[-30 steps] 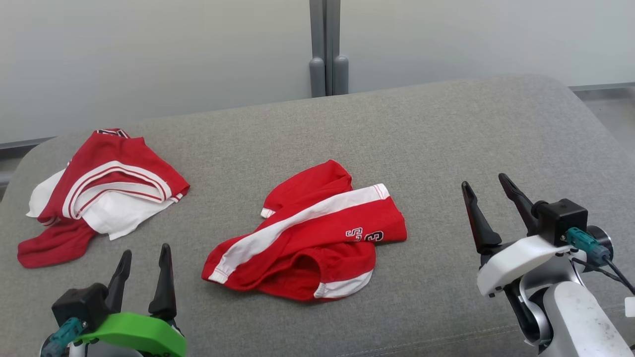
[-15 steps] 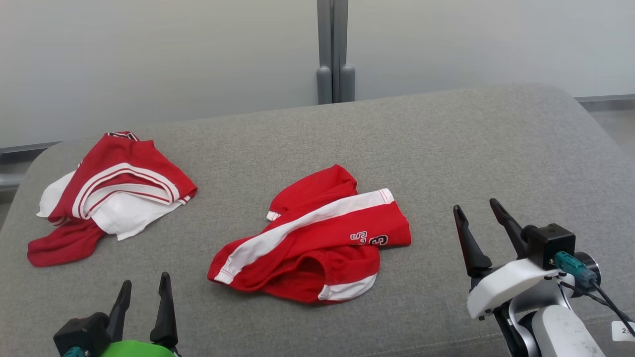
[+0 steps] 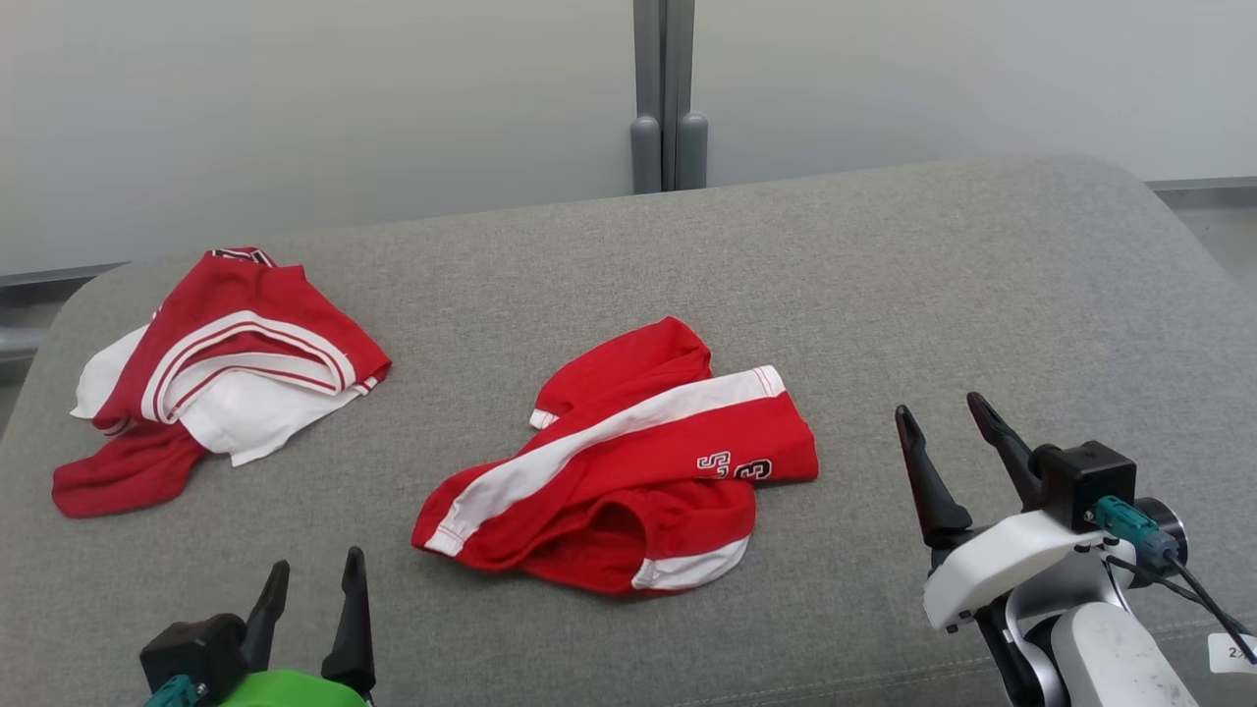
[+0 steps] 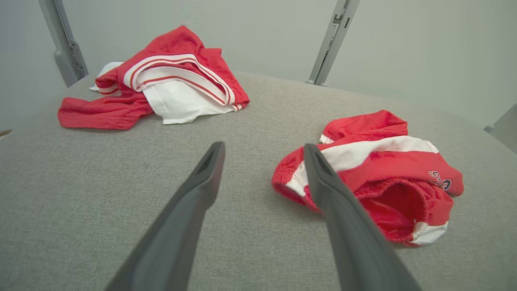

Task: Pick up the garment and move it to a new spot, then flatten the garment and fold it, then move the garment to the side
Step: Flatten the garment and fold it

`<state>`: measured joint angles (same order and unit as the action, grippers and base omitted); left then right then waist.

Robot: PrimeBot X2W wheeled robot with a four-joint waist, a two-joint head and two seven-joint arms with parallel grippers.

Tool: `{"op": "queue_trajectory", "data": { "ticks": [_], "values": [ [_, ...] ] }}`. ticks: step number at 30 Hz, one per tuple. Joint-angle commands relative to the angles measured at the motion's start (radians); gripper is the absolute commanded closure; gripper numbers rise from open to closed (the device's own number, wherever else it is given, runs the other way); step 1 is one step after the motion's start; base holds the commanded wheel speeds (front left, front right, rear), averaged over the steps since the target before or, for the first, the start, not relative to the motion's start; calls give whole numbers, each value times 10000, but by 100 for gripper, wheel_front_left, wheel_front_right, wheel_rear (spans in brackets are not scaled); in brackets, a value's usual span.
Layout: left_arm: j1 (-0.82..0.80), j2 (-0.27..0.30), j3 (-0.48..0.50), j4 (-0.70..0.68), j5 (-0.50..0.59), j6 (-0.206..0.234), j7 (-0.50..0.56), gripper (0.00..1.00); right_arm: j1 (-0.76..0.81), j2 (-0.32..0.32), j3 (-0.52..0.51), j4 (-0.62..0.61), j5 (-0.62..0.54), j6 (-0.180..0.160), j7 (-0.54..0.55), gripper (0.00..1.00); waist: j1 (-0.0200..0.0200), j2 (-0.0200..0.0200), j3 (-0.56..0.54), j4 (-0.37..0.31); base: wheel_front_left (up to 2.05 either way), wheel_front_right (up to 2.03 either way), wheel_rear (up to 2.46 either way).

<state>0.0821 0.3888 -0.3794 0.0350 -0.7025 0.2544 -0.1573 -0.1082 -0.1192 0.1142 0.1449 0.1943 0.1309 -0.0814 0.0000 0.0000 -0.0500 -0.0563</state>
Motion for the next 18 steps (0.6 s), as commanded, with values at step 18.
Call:
{"op": "queue_trajectory", "data": {
  "ticks": [18],
  "values": [
    [-1621, -1631, -583, 2711, -1202, -831, 904, 0, -468, -40, 220, 259, 165, -3, -171, 0, 0, 0, 857, -548, 0, 0, 0]
  ]
}}
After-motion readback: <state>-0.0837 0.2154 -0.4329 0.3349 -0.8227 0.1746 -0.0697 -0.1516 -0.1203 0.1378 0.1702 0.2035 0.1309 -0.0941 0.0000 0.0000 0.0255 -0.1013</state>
